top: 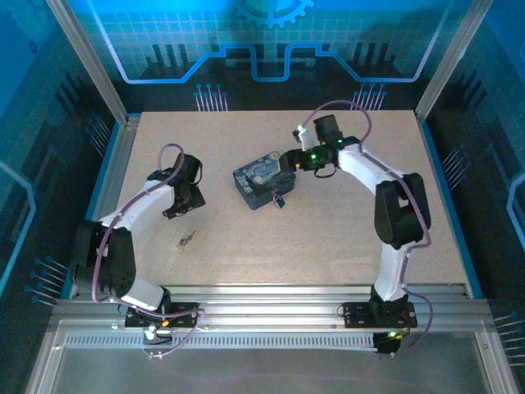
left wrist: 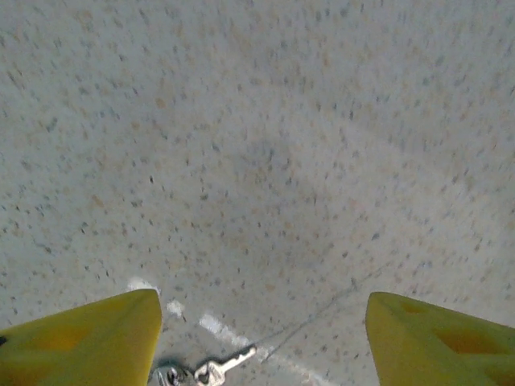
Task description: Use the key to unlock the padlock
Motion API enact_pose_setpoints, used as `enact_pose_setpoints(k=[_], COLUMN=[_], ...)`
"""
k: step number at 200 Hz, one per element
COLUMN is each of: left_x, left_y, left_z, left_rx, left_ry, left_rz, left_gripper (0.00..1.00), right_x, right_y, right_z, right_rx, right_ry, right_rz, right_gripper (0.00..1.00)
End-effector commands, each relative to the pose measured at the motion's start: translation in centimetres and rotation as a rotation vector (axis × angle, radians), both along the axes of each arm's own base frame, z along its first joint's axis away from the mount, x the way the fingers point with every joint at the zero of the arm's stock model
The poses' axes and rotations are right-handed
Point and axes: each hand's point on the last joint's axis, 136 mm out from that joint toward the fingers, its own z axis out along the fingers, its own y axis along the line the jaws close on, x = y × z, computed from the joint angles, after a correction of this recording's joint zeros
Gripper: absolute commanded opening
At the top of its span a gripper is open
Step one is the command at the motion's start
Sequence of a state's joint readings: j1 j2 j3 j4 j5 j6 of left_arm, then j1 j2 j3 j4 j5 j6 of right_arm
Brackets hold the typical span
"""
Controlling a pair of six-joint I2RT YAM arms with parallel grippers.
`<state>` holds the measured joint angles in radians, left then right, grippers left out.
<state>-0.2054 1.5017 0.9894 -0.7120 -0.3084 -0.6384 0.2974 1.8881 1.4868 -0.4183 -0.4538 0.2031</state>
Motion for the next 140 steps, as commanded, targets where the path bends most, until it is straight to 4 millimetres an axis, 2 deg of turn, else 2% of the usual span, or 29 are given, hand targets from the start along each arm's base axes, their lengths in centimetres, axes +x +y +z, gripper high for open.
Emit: enact_pose_setpoints(k=[1,36,56,96,115,140], left_x=[-2.7,-4.1,-5.0,-6.5,-7.3,-8.2], left_y=[-0.4,0.0,0.2,0.8,0.8,0.5], left_z=[-2.3,-4.2,-5.2,-5.0,-4.9,-5.8], left_rx=[-0.012,0.007,0.009,0.019,0.009,-0.022], left_ry=[0.11,0.176,0.195,0.202,0.206,0.214], left_rz=[0.021,0.056,0.077,0.104,0.1,0.107], left_gripper=[0.66,0.59,0.57,0.54,0.53,0.52], right_x=[-1.5,-3.7,-4.6,-6.1,-6.8,-7.3], right_y=[-0.4,-0.8,-0.7,0.0,0.2,0.2], right_z=[2.7,2.9,3.0,3.5,3.0,2.4], right_rx=[0.049,0.048,0.055,0.05,0.029,0.02], right_ry=[-0.027,-0.033,-0.032,-0.038,-0.033,-0.023], right_rz=[-0.007,-0.014,-0.007,0.018,0.029,0.023], right_gripper=[0.74,0.74,0.74,0.73,0.73,0.73])
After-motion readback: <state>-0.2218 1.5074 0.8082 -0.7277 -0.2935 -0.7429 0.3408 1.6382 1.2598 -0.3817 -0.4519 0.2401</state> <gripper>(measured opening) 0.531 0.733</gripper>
